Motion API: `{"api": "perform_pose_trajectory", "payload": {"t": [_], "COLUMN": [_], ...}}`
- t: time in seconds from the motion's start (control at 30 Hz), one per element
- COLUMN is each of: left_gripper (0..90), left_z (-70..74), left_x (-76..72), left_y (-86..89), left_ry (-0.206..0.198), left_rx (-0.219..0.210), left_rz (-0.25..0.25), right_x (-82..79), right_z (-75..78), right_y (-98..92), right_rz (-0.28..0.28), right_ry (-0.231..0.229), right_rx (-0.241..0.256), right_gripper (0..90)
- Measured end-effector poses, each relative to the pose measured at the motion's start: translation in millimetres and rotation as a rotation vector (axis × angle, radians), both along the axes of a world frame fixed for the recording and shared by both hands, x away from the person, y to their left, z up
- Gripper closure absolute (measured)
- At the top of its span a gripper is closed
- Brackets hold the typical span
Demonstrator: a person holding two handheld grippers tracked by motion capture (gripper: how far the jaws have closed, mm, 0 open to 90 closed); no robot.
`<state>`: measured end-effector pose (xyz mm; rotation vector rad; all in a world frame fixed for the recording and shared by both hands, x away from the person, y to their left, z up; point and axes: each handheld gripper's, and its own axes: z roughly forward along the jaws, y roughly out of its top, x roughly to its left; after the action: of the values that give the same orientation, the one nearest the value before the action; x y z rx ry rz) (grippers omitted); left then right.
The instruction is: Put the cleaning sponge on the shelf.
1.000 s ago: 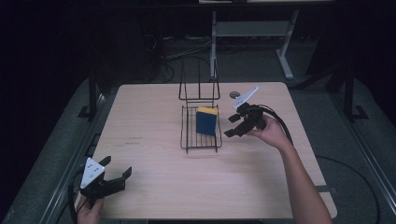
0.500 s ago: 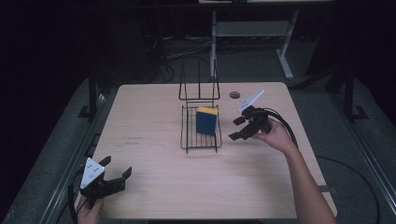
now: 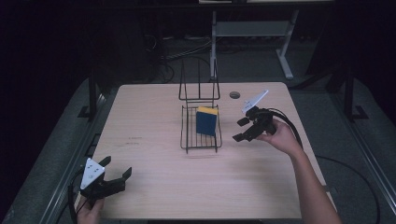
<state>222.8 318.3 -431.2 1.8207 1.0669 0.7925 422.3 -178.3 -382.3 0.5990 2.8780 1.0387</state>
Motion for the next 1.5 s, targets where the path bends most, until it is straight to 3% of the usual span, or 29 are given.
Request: {"api": "perform_pose_trajectory", "payload": {"t": [1.03, 1.5], "left_gripper": [13.9, 13.9], "left_z": [-1.2, -1.6], "left_x": [0.4, 0.4], "left_y": [-0.7, 0.3], "left_ry": [0.01, 0.011], "left_rx": [0.011, 0.008], "left_rz": [0.0, 0.004], "right_x": [-25.8, -37.9], "right_z": [-26.7, -30.7], "right_y": [-31.6, -40.9], "right_rz": [-0.048, -0.064], "right_ry": [0.035, 0.039], "right_rx": [0.008, 0.009], "right_gripper": [24.2, 24.2]}}
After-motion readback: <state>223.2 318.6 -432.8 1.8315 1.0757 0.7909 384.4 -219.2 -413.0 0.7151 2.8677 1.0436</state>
